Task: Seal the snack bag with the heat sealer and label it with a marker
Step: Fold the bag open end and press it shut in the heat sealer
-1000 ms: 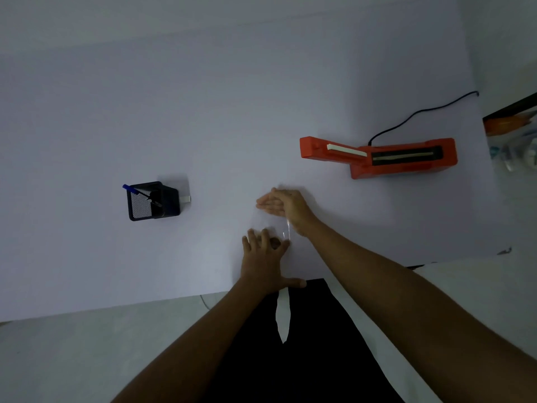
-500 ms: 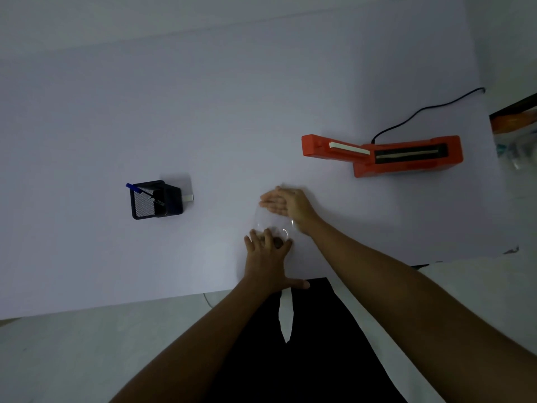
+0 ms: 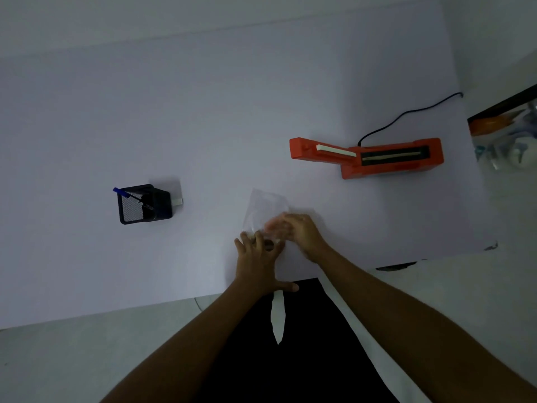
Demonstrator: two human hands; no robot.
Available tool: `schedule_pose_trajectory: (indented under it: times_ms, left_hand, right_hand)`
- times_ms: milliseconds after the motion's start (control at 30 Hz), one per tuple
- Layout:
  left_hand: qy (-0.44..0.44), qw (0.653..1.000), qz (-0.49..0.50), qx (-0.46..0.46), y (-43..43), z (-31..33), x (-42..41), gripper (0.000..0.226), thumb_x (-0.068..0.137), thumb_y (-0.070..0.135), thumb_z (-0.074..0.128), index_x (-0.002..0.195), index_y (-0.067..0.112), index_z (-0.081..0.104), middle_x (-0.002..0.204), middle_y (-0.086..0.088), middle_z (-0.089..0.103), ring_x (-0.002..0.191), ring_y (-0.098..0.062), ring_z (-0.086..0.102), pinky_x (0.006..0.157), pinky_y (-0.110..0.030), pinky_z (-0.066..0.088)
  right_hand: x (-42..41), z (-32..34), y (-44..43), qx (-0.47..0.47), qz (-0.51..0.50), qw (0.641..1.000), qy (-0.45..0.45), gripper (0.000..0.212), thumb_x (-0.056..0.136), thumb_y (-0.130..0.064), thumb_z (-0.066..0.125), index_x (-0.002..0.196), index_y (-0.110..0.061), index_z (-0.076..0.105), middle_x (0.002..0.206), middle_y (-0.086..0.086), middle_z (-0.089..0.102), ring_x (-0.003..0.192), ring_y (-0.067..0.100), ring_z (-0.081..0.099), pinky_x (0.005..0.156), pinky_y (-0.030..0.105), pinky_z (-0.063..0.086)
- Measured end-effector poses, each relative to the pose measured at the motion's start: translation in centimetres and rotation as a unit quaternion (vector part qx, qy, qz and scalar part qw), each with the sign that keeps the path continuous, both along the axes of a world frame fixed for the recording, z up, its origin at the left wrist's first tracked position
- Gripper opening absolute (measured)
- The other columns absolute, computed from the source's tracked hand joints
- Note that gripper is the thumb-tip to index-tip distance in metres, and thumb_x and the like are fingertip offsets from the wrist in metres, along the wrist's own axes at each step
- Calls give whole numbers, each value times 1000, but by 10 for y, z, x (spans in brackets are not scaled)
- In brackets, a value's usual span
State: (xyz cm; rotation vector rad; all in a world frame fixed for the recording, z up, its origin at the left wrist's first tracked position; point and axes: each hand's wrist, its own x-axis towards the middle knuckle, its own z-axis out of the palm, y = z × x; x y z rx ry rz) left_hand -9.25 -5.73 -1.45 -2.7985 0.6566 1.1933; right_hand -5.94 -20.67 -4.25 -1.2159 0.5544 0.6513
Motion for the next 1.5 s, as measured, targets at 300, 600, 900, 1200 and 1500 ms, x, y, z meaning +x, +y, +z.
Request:
schedule_pose_trajectory:
  times_ms: [300,600,900,1200,1500]
  left_hand:
    - [6,1000,0,10,-4,6,3,119,54,95,46,151,36,11,155,-30,8,137,-59,8,108,-70,13]
    - [5,1000,0,14,-4,5,1,120,53,96,45,151,36,12,156,-27,9,137,-59,8,108,-71,12]
    - [-16,1000,4,4,-3,2,-4,122,49,98,44,149,35,15,152,-29,16,134,-59,15,107,-70,17]
    - [-21,1000,10,-7,-2,-1,-2,120,49,98,42,148,37,16,153,-25,16,134,-58,15,106,-70,19]
    - [-30,999,11,-11,-1,-5,-5,119,48,98,44,147,37,19,152,-25,18,134,-55,17,106,-69,19]
  right_hand:
    - [20,-11,-6,-45,12,999,19,48,106,-24,35,107,10,68,106,25,73,98,32,73,91,41,56]
    - [58,-16,-22,-61,-66,996,-18,45,105,-22,38,111,14,64,110,26,71,98,31,72,86,31,57]
    - [61,-9,-29,-323,17,933,-158,25,100,-12,51,112,-2,70,113,10,72,105,21,66,93,25,47]
    - [30,-2,-7,-380,183,899,-121,56,89,-16,68,141,-12,47,141,6,52,126,22,51,107,34,45]
    - [34,-6,2,-393,206,892,-89,33,83,-9,72,115,-8,65,83,-4,60,82,16,59,76,26,51]
